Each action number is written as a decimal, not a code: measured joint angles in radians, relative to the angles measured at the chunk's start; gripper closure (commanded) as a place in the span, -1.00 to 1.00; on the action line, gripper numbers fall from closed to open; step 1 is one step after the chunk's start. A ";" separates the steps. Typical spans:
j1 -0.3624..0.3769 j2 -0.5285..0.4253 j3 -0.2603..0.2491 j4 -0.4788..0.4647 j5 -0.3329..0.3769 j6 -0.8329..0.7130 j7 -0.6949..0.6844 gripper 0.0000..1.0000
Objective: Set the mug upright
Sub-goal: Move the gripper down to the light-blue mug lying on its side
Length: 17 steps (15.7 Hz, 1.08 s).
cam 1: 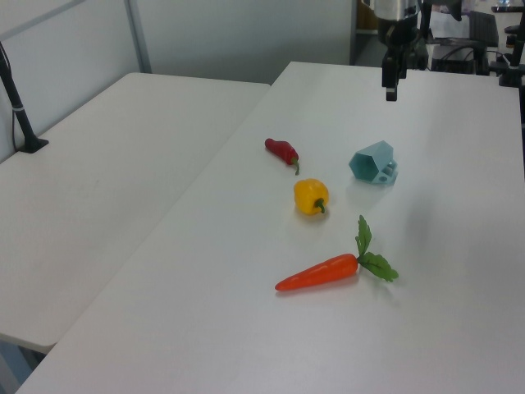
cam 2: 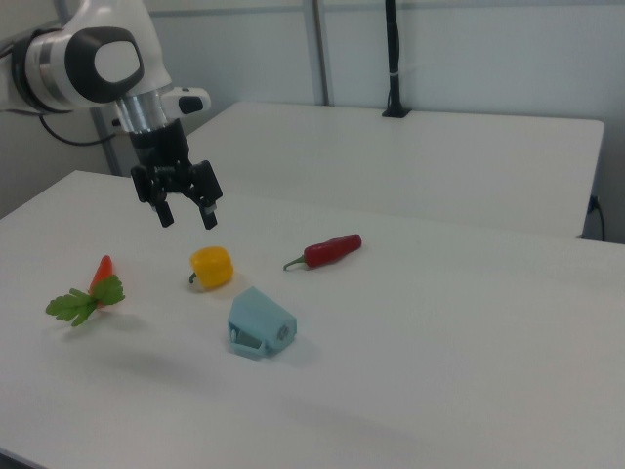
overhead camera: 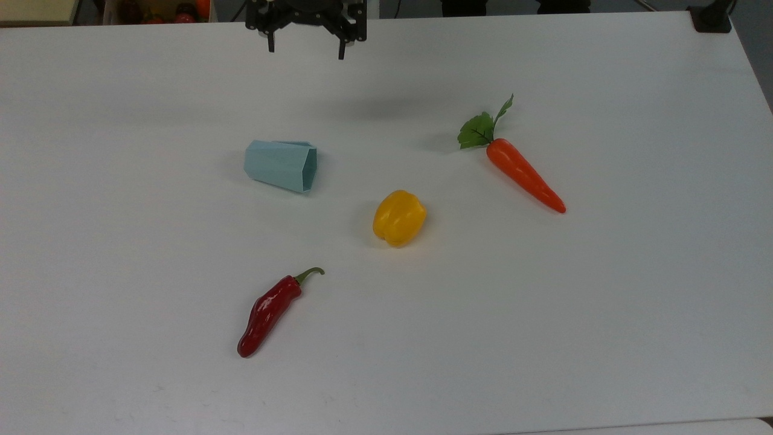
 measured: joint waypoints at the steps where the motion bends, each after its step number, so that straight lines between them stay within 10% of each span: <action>1: 0.010 0.015 0.005 -0.002 -0.035 0.000 0.019 -1.00; 17: 0.126 0.366 0.010 -0.004 -0.530 0.005 0.524 -0.94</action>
